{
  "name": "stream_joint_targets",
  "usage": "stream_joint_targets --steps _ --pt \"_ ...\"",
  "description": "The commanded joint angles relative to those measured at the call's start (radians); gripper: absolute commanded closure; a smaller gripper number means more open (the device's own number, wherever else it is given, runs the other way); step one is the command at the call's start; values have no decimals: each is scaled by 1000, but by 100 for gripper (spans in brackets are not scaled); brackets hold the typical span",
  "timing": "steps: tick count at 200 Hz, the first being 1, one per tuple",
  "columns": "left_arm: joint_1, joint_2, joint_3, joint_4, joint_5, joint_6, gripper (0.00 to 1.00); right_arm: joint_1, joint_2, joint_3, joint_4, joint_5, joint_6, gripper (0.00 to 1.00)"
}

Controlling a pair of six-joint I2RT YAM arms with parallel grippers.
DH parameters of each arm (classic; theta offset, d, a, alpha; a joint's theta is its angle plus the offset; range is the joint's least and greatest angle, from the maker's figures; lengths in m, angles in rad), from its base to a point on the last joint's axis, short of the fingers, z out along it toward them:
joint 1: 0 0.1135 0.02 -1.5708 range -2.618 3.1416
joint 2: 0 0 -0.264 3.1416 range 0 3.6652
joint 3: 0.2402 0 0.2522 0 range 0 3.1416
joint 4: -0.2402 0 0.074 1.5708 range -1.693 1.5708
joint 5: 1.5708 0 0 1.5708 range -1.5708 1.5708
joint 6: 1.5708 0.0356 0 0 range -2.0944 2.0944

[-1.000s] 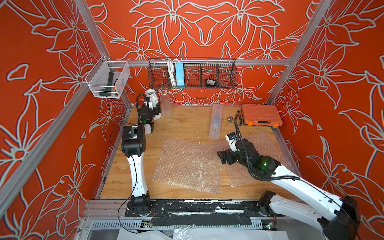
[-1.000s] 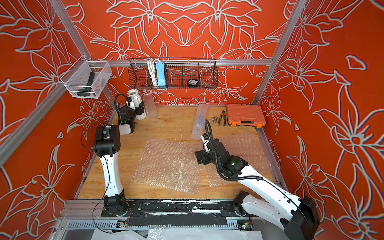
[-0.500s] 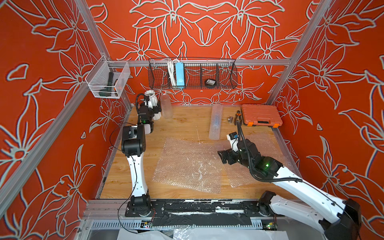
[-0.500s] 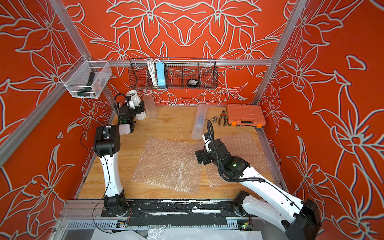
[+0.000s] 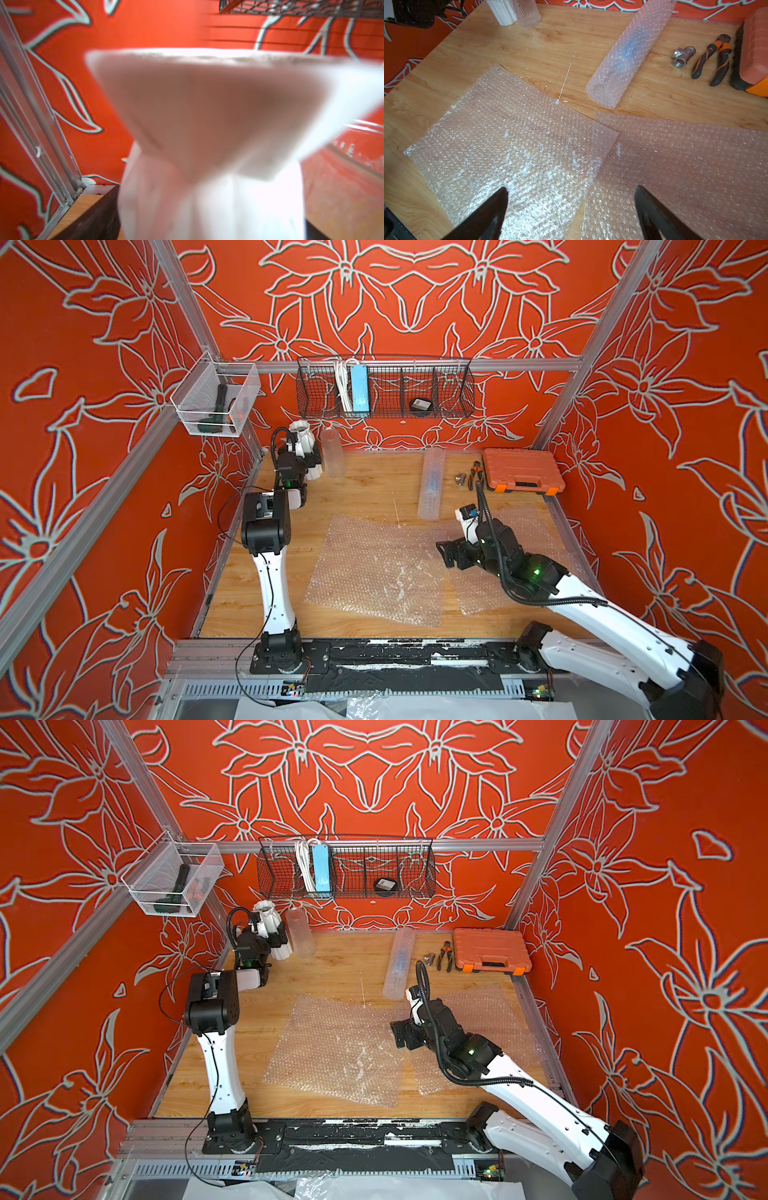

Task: Unwrap the vase from the bubble wrap
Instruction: Place the vase at the center of the board.

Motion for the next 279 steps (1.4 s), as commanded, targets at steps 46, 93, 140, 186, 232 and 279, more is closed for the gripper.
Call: stream_joint_targets --steps 46,93,140,186,232,279 --pt "2 -130 -112 71 -71 25 3 -5 -38 -36 -14 -4 26 5" --pt "1 -204 -189 72 -116 4 3 -7 -60 -63 -24 -4 49 5" --pt "3 -280 -262 25 -136 -25 3 -10 -30 -75 -45 -35 77 5" --pt "2 -358 -355 4 -132 -56 3 -16 -4 -91 -48 -68 100 5" --pt "1 -422 -409 -52 -149 -115 3 -17 -3 -112 -76 -69 139 6" --pt "-5 -627 -478 -404 -147 -317 3 -26 13 -139 -103 -93 197 7"
